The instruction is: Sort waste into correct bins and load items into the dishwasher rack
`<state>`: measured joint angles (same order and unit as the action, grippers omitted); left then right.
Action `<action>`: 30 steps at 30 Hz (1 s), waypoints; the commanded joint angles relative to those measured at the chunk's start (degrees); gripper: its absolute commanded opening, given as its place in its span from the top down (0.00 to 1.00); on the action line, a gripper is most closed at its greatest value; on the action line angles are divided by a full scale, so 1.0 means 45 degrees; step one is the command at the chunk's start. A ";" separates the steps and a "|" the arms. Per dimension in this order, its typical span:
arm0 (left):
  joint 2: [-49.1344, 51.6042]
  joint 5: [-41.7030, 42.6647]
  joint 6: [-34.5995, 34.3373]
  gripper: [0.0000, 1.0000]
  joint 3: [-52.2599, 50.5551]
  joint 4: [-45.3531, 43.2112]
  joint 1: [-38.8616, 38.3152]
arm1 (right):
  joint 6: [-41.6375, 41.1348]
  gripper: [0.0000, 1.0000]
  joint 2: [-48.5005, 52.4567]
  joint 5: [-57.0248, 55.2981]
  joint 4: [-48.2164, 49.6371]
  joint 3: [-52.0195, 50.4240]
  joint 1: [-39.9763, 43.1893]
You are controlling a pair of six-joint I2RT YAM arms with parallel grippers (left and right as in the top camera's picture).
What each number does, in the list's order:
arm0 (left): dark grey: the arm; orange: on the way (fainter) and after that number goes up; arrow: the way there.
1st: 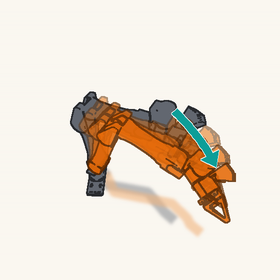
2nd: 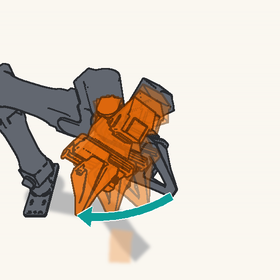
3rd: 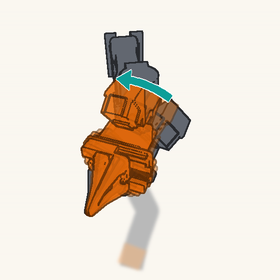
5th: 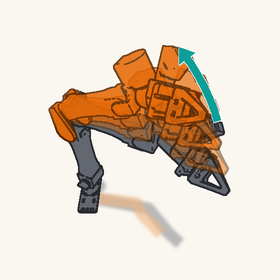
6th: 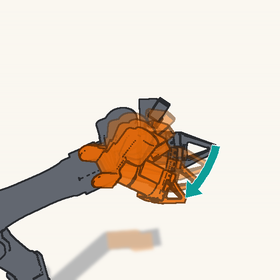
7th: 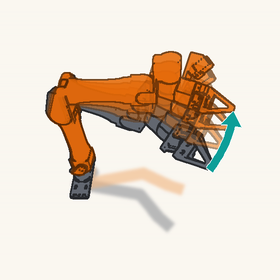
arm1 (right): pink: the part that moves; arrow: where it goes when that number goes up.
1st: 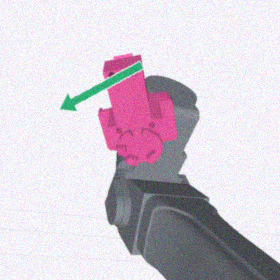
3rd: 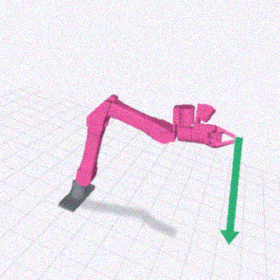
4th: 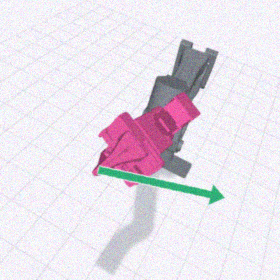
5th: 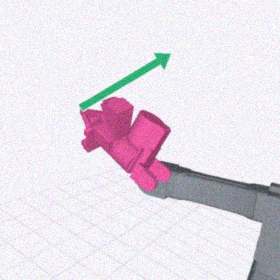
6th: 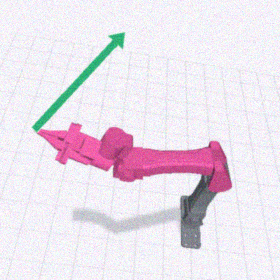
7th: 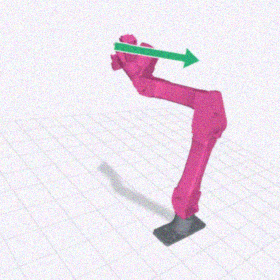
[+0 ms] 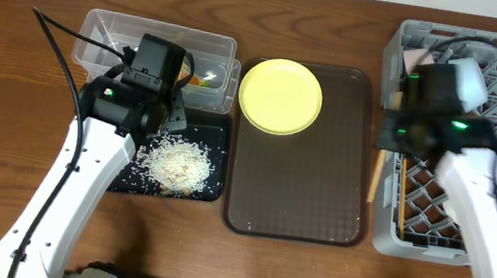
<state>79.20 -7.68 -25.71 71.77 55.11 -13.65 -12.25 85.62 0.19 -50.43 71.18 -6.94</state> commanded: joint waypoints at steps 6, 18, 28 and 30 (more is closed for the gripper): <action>-0.0024 -0.0107 -0.0083 0.46 0.0068 0.0024 0.0019 | 0.2429 0.99 0.0267 0.0083 -0.0384 0.0034 0.2662; -0.0024 -0.0107 -0.0083 0.46 0.0068 0.0024 0.0019 | 0.2735 0.96 0.1117 0.0418 -0.0209 0.0034 0.2861; -0.0024 -0.0107 -0.0083 0.46 0.0068 0.0024 0.0019 | 0.2749 0.68 0.1117 0.4352 0.1428 0.0034 0.2200; -0.0024 -0.0107 -0.0083 0.46 0.0068 0.0024 0.0019 | 0.3045 0.63 0.1117 0.4643 0.2011 0.0034 0.1579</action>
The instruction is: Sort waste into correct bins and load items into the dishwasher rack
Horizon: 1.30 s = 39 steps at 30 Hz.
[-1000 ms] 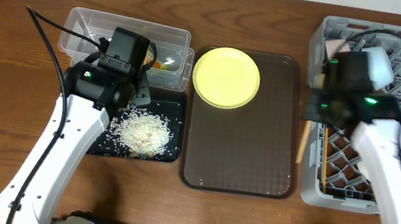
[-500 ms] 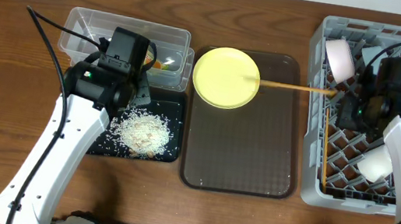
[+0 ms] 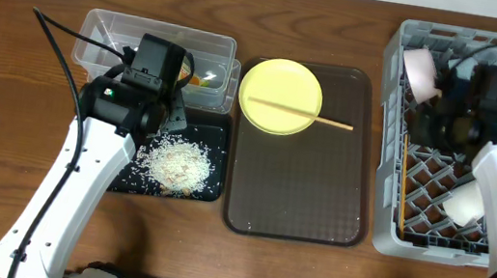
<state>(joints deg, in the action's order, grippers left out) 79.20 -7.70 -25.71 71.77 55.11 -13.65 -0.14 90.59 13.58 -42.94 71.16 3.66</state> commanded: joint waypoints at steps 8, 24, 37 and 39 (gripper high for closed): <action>-0.0024 -0.0102 -0.0083 0.46 0.0068 0.0024 0.0019 | 0.3594 0.56 0.0491 0.1302 0.2283 0.0039 -0.3711; -0.0024 -0.0102 -0.0083 0.46 0.0068 0.0024 0.0019 | 0.6572 0.36 0.2458 -0.1676 0.3905 0.0039 -0.5391; -0.0024 -0.0107 -0.0083 0.46 0.0068 0.0019 0.0019 | 0.7849 0.34 0.2458 -0.1632 0.4721 0.0039 -0.5532; -0.0019 -0.0107 -0.0083 0.46 0.0068 0.0024 0.0019 | 0.7295 0.33 0.2458 -0.1632 0.5027 0.0039 -0.5532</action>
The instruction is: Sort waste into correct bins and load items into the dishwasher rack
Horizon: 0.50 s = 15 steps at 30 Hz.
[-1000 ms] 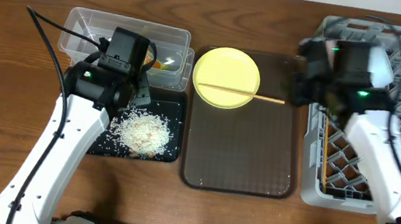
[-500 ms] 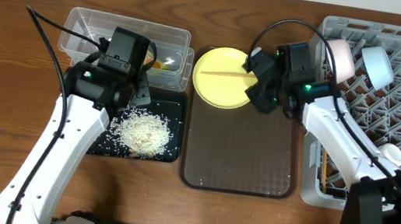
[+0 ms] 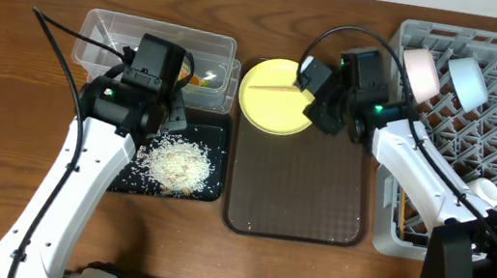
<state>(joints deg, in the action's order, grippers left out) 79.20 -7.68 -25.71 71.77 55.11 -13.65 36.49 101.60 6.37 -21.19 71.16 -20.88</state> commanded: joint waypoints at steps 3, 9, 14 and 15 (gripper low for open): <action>-0.0019 -0.0112 -0.0083 0.46 0.0068 0.0024 0.0019 | -0.0908 0.32 0.0010 -0.0029 0.0437 0.0039 -0.0092; -0.0019 -0.0107 -0.0083 0.46 0.0068 0.0024 0.0019 | -0.0466 0.30 0.0058 -0.0034 0.0466 0.0039 -0.0092; -0.0019 -0.0107 -0.0083 0.46 0.0068 0.0024 0.0019 | -0.0350 0.31 0.0165 -0.0821 0.0539 0.0039 0.0034; -0.0024 -0.0107 -0.0083 0.46 0.0068 0.0024 0.0019 | 0.0058 0.31 0.0175 -0.1069 0.0525 0.0039 0.0102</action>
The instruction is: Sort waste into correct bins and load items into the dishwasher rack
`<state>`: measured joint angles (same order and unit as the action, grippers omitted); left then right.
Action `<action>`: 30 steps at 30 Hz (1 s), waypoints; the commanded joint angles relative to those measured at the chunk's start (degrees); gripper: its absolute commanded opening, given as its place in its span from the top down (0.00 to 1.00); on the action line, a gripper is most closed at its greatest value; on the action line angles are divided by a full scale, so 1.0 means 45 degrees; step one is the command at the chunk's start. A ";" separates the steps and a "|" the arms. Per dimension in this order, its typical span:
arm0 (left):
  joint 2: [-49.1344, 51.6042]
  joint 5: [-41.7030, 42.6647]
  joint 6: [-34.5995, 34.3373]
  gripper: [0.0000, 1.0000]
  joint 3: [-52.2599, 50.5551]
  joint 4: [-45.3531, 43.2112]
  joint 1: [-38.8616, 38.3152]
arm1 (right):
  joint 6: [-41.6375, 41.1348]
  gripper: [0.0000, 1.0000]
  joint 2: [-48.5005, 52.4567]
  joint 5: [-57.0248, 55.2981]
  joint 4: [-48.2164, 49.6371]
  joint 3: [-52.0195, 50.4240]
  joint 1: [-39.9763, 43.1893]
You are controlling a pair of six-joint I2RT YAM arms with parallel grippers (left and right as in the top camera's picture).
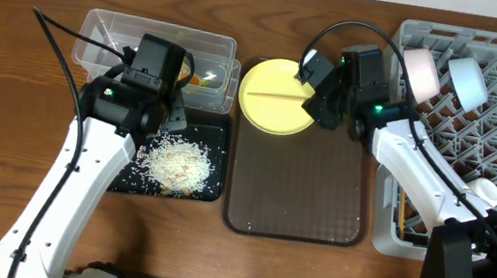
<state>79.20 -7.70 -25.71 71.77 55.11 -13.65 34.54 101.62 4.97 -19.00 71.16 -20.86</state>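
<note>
A yellow plate [267, 112] rests at the far end of a brown tray [294, 194]. A thin wooden chopstick [269, 93] lies across the plate. Its right end runs under my right gripper [316, 98], which hangs at the plate's right edge and seems shut on it. The grey dishwasher rack stands at the right, holding a pink cup [420, 73] and a pale bowl [466, 80]. My left gripper [173, 109] hovers over the black tray [208, 187] of rice [177, 163]; its wrist hides the fingers.
Clear plastic containers [108, 27] stand behind the black tray, one holding orange scraps. Another white item [485, 192] lies lower in the rack. Black cables arc off both arms. Bare wooden table surrounds the trays.
The chopstick's free end has shifted left across the plate and now lies nearly level. My right gripper has moved slightly. The left arm is unchanged.
First my right gripper was over the rack's left end and the plate was bare. Then a chopstick lay across the plate and tray, with the gripper still over the rack. Later the gripper was at the plate's right edge on the chopstick, as now.
</note>
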 commanded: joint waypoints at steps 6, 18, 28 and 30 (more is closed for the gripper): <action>-0.0019 -0.0102 -0.0083 0.45 0.0068 0.0029 0.0019 | 0.3575 0.29 0.0471 -0.0957 -0.1428 0.0039 0.0758; 0.0053 -0.0102 -0.0083 0.45 0.0068 0.0024 0.0019 | 0.4624 0.29 0.0758 0.0525 -0.2963 0.0039 0.1452; 0.0058 -0.0102 -0.0083 0.46 0.0068 0.0029 0.0019 | 0.5066 0.32 0.1336 0.0665 -0.2312 0.0039 0.1452; 0.0058 -0.0102 -0.0083 0.45 0.0068 0.0024 0.0019 | 0.5066 0.32 0.1486 0.0665 -0.2283 0.0039 0.1452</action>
<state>79.20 -7.70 -25.71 71.77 55.11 -13.65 55.96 106.59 6.85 -29.36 71.16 -14.33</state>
